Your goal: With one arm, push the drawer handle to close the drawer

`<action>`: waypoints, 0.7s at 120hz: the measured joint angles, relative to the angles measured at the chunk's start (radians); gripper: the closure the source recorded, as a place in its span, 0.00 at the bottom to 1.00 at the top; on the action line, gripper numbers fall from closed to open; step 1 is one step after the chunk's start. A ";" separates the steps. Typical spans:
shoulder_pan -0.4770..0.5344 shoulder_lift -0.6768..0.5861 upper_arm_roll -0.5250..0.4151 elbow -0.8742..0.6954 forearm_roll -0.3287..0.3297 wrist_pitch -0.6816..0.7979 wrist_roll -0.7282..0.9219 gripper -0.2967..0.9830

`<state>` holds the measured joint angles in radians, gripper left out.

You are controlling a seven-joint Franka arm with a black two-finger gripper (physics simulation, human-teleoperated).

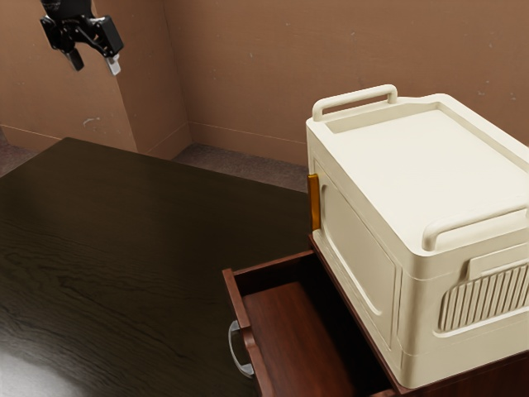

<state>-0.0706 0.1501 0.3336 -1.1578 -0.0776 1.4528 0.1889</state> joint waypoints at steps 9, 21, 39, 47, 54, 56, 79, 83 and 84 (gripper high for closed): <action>-0.001 -0.001 0.000 0.000 0.000 0.000 0.005 0.25; 0.000 -0.001 0.001 0.001 -0.001 -0.001 0.012 0.25; -0.002 -0.012 -0.001 0.001 0.001 0.000 0.019 0.25; -0.007 -0.082 -0.004 0.005 0.003 0.001 0.022 0.25; -0.031 -0.211 -0.009 -0.024 0.010 0.000 0.025 0.25; -0.043 -0.257 -0.010 -0.048 0.018 0.000 0.027 0.25; -0.167 -0.733 -0.164 -0.499 0.155 -0.042 0.054 0.25; -0.183 -0.777 -0.172 -0.569 0.169 -0.051 0.058 0.25; -0.187 -0.788 -0.174 -0.585 0.173 -0.053 0.059 0.25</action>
<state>-0.2579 -0.6377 0.1598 -1.7431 0.0949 1.3995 0.2475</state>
